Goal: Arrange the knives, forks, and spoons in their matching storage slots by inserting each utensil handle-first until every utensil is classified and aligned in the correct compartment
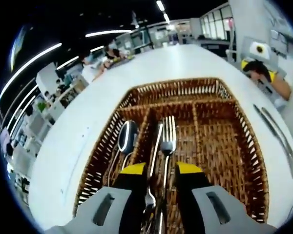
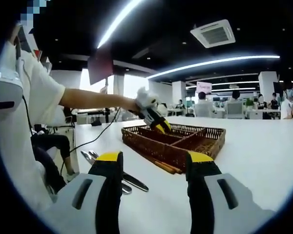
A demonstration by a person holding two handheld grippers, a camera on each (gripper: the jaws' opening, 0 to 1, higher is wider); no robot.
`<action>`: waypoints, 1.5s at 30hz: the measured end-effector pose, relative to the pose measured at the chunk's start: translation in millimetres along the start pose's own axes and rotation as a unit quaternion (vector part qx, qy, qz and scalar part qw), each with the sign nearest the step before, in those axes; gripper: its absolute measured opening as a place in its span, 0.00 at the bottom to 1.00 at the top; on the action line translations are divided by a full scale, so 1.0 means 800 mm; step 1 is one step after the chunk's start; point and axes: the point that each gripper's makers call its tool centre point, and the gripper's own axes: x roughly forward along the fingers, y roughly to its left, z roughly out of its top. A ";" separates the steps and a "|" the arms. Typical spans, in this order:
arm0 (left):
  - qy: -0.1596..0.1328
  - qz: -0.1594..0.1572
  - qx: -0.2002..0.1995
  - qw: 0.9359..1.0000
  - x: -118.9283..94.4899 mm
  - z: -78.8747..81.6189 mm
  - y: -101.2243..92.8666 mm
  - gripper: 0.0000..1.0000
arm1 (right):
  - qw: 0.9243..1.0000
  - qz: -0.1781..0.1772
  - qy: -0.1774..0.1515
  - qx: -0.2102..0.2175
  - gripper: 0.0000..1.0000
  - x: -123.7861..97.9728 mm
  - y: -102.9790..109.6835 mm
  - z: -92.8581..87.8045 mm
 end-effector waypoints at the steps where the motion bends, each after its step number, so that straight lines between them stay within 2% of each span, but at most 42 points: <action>1: -0.002 0.002 -0.001 1.000 -0.001 0.001 0.000 0.23 | 1.000 0.000 0.000 0.000 0.53 0.000 0.000 0.000; 9: -0.014 0.013 -0.010 1.000 -0.010 0.006 -0.001 0.29 | 1.000 0.003 -0.004 -0.003 0.53 -0.001 0.006 0.006; 16: -0.022 0.018 -0.033 0.999 -0.018 0.010 -0.005 0.35 | 1.000 0.003 -0.006 -0.003 0.53 -0.003 0.009 0.008; 20: -0.041 0.039 -0.035 0.998 -0.027 0.015 -0.007 0.38 | 1.000 0.007 -0.008 -0.005 0.53 -0.002 0.013 0.011; 25: -0.047 0.049 -0.045 0.997 -0.036 0.015 -0.012 0.42 | 1.000 0.014 -0.007 -0.004 0.53 0.001 0.020 0.012; 33: -0.063 0.062 -0.079 0.993 -0.050 0.017 -0.023 0.50 | 1.000 0.018 -0.011 -0.006 0.53 -0.001 0.028 0.016; 36: -0.072 0.059 -0.099 0.991 -0.052 0.019 -0.030 0.53 | 1.000 0.021 -0.010 -0.007 0.53 -0.001 0.031 0.016; 39: -0.067 0.056 -0.113 0.990 -0.051 0.016 -0.035 0.59 | 1.000 0.020 -0.009 -0.011 0.53 -0.002 0.032 0.016; 45: -0.076 0.062 -0.125 0.987 -0.051 0.015 -0.040 0.59 | 1.000 0.023 -0.009 -0.007 0.53 -0.005 0.035 0.017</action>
